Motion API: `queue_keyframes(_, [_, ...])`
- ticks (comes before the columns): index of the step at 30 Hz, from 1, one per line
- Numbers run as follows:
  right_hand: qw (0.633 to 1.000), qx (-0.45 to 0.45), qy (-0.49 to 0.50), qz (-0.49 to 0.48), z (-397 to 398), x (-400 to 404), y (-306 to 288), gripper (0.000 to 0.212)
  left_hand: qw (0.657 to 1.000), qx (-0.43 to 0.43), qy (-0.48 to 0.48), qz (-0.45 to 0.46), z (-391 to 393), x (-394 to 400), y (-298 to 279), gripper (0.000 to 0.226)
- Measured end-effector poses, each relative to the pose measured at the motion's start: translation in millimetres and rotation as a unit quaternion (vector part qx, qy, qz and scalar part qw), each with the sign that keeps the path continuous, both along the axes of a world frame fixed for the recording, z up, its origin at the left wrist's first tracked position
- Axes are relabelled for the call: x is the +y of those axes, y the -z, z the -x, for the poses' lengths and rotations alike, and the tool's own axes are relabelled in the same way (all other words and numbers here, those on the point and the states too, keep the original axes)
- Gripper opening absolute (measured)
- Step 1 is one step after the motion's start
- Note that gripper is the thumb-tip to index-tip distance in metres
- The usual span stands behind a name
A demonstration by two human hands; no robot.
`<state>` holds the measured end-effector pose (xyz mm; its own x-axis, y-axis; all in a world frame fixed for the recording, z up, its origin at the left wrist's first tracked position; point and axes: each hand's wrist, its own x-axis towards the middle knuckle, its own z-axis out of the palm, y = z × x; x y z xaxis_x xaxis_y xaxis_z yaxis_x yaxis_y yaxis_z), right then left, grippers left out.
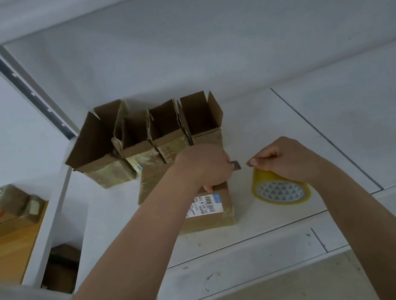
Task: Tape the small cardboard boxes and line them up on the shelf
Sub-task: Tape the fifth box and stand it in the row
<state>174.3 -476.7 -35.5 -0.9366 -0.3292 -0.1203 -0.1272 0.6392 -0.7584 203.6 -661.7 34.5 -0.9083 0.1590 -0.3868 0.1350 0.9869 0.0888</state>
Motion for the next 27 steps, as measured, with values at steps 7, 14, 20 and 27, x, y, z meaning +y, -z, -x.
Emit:
queue_keyframes(7, [0.998, -0.003, 0.05, -0.023, -12, -5, 0, 0.017, 0.988, 0.078, 0.02, 0.128, 1, 14, 10, 0.031])
queue_keyframes(14, [0.995, -0.007, 0.099, 0.018, -19, 3, -1, 0.014, 0.992, 0.102, 0.017, 0.076, -9, 10, 8, 0.031])
queue_keyframes(20, [0.989, -0.048, 0.13, 0.049, -25, 17, 8, 0.015, 0.952, 0.158, -0.172, -0.197, -17, -11, 20, 0.026])
queue_keyframes(27, [0.986, -0.045, 0.142, 0.071, -27, 10, 9, 0.015, 0.94, 0.256, -0.227, 0.005, -20, 26, 48, 0.038])
